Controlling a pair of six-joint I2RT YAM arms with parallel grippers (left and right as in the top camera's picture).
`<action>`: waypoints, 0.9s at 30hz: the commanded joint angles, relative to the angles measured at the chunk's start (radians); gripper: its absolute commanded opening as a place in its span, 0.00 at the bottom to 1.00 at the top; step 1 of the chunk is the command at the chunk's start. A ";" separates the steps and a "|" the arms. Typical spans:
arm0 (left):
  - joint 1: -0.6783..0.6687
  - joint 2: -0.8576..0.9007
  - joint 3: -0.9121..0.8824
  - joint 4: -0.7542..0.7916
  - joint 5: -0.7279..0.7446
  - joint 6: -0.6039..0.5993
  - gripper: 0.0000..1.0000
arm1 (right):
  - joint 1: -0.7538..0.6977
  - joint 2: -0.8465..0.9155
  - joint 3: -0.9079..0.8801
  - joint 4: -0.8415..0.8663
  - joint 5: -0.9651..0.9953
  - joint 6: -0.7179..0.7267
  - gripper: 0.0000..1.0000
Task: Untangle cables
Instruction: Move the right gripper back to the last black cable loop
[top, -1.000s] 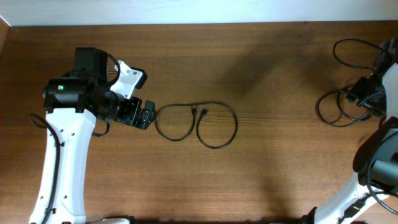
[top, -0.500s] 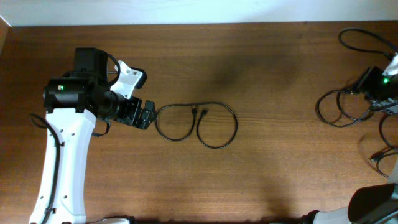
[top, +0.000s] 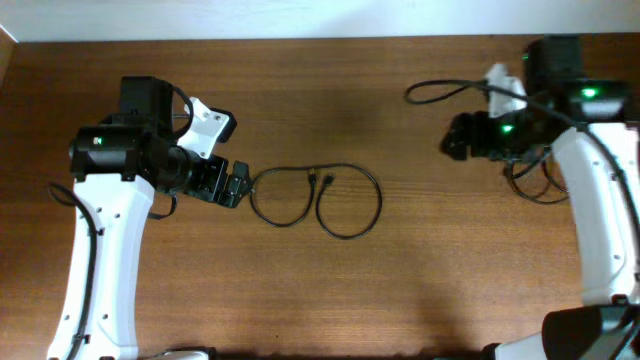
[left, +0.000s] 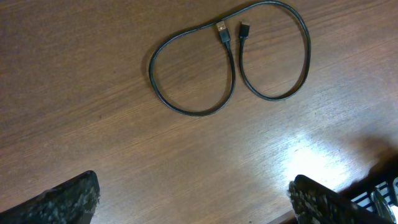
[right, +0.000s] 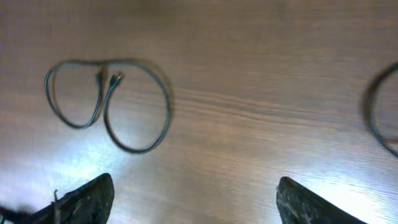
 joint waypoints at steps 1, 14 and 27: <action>0.006 0.005 -0.003 0.000 0.014 0.016 0.99 | 0.095 0.058 -0.018 0.004 0.035 -0.010 0.84; 0.006 0.005 -0.003 0.000 0.014 0.016 0.99 | 0.340 0.283 -0.018 0.136 0.109 0.236 0.84; 0.006 0.005 -0.003 0.000 0.014 0.016 0.99 | 0.476 0.366 -0.023 0.280 0.201 0.594 0.84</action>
